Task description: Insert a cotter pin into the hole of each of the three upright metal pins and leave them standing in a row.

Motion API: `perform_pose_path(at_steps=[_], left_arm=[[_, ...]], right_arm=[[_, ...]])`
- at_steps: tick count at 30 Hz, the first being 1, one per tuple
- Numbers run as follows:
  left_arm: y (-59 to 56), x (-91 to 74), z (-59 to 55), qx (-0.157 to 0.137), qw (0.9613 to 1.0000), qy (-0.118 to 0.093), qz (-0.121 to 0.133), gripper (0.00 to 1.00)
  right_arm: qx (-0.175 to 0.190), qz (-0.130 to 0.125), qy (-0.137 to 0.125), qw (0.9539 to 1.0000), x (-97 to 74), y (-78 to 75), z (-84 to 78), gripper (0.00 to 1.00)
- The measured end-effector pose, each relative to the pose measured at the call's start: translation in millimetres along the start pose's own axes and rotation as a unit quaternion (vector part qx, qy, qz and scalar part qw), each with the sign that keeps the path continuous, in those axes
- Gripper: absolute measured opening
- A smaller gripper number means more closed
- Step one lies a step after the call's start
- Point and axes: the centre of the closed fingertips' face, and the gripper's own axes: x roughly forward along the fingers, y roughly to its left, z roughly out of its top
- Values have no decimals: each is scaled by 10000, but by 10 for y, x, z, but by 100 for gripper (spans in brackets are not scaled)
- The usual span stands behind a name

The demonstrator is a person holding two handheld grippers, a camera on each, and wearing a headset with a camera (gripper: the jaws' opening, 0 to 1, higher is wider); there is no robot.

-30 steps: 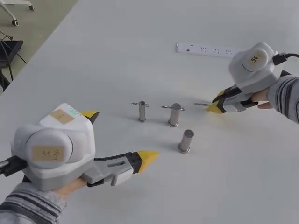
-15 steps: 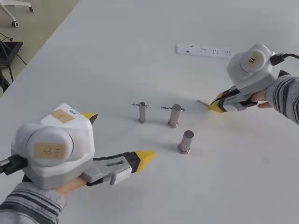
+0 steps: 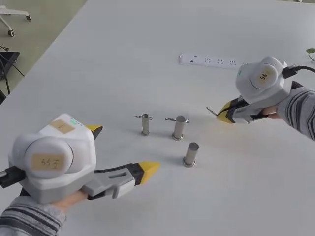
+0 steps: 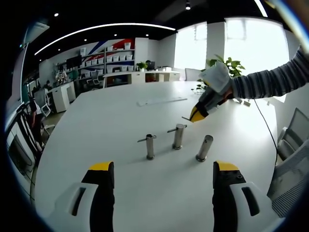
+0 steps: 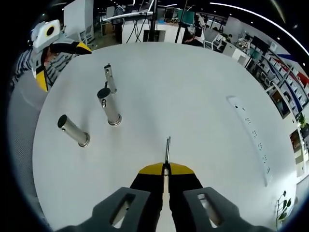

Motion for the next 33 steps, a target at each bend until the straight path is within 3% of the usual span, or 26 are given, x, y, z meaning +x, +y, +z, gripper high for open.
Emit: perform_pose_path(at_steps=[6, 15, 26, 33], left_arm=[[-42, 14, 71, -58, 9999, -82, -106, 79], [-101, 79, 194, -241, 9990, -215, -311, 74], [-212, 152, 318, -405, 9967, -249, -664, 58], [-289, 198, 394, -495, 9947, -230, -873, 48]], right_arm=[[-188, -32, -280, 9994, -92, 85, 134, 0], [-708, -30, -626, 9955, -290, 367, 376, 0], [-1417, 39, -923, 9856, -402, 685, 619, 0], [-1957, 77, -1000, 9755, -413, 832, 713, 0]])
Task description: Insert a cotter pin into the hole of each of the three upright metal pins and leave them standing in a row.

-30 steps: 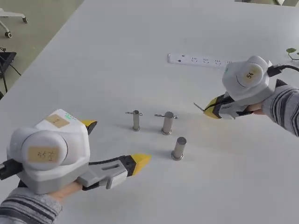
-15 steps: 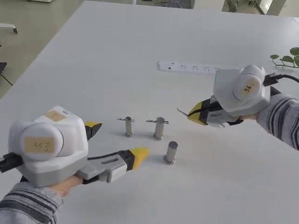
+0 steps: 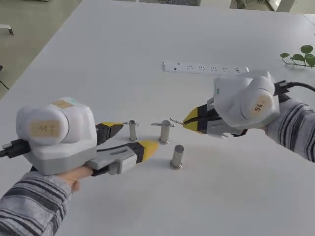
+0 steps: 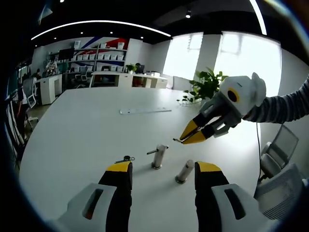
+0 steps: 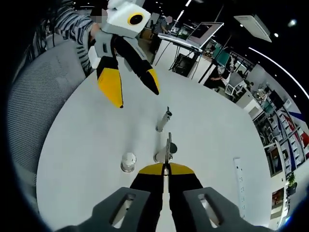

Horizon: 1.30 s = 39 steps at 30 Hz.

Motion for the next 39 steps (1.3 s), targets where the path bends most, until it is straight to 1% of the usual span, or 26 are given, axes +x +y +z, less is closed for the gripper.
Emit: perform_pose_path(at_steps=[2, 9, 13, 18, 22, 24, 28, 32, 39], left_arm=[[-25, 21, 7, -31, 9999, -9, -98, 45], [-161, 70, 8, -324, 9986, 5, -423, 29], [-206, 78, 3, -408, 9978, 17, -525, 26], [-260, 67, 20, -567, 9962, -30, -655, 18], [-298, 50, 40, -600, 9955, -97, -730, 13], [-323, 40, 42, -669, 9946, -100, -786, 11], [-337, 23, 57, -757, 9938, -160, -799, 7], [-331, 17, 77, -800, 9935, -254, -766, 0], [-330, 0, 91, -803, 9934, -320, -757, 0]], right_arm=[[-72, 21, -37, 10000, 0, 22, 33, 0], [-254, 99, -252, 9993, -20, 115, 183, 0], [-375, 167, -348, 9986, -28, 188, 266, 0], [-483, 242, -449, 9975, -28, 277, 366, 0], [-536, 265, -515, 9969, -21, 326, 431, 0], [-557, 268, -534, 9967, -23, 341, 454, 0], [-596, 282, -566, 9962, -25, 369, 493, 0], [-612, 282, -589, 9960, -32, 383, 520, 0], [-608, 203, -625, 9960, -46, 371, 557, 0]])
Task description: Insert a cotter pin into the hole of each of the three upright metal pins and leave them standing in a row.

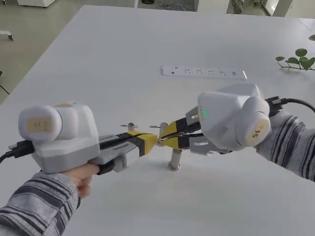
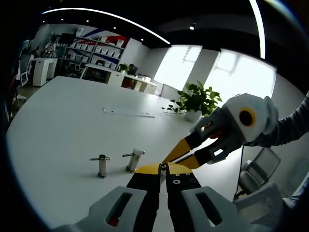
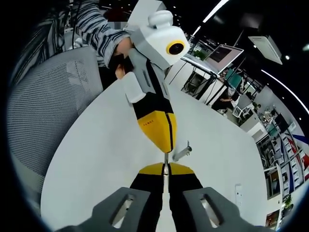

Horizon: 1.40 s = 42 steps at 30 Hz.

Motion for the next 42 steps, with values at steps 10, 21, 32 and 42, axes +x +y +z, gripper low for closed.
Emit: perform_pose_path(at_steps=[10, 21, 32, 42], left_arm=[[-22, 0, -18, -155, 9999, 4, -56, 0], [-80, -36, -34, 335, 9990, 83, -276, 0], [-185, -118, -188, 1177, 9896, 363, -746, 0], [-313, -168, -293, 1502, 9812, 467, -1119, 0]], right_arm=[[9, -15, -29, 10000, -23, 11, 30, 0], [1499, 207, -428, 9876, -47, 101, 16, 5], [3399, 644, -1031, 9326, -137, 215, -23, 11], [3841, 1133, -1201, 9084, -148, 485, 28, 10]])
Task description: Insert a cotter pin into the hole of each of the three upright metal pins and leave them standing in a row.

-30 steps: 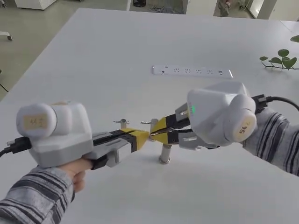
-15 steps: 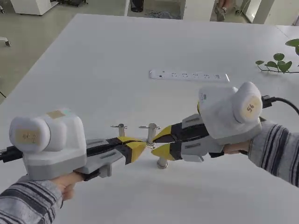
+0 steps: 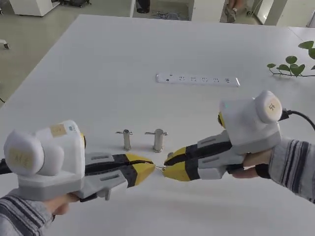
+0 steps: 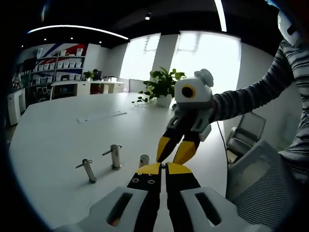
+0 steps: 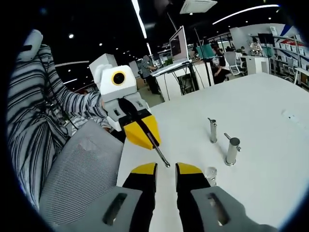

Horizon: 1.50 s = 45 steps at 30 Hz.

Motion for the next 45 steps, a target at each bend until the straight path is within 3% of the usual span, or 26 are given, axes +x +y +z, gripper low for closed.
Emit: perform_pose_path(at_steps=[8, 15, 22, 28, 36, 38, 45], left_arm=[[-158, -7, -18, -70, 9995, -65, -314, 0], [-149, -26, -21, -143, 9994, -78, -309, 0], [-142, -34, -68, -223, 9994, -25, -281, 0], [-142, -7, -111, -173, 9995, 21, -265, 0], [-61, 66, -152, 149, 9997, 167, -93, 2], [2, 85, -162, 358, 9991, 222, 69, 3], [91, 149, -157, 379, 9986, 151, 329, 19]], right_arm=[[-49, 211, 90, 9997, 68, 133, -74, 7], [-148, 234, 93, 9996, 62, 112, -69, 1], [-583, 164, 260, 9978, 37, 100, -70, 0], [-1288, 59, 578, 9900, 27, 80, -113, 0], [-2083, -155, 971, 9731, -7, 24, -150, 0], [-2139, -210, 998, 9715, -23, -4, -149, 0], [-2195, -418, 1077, 9688, -121, -151, -166, 0]])
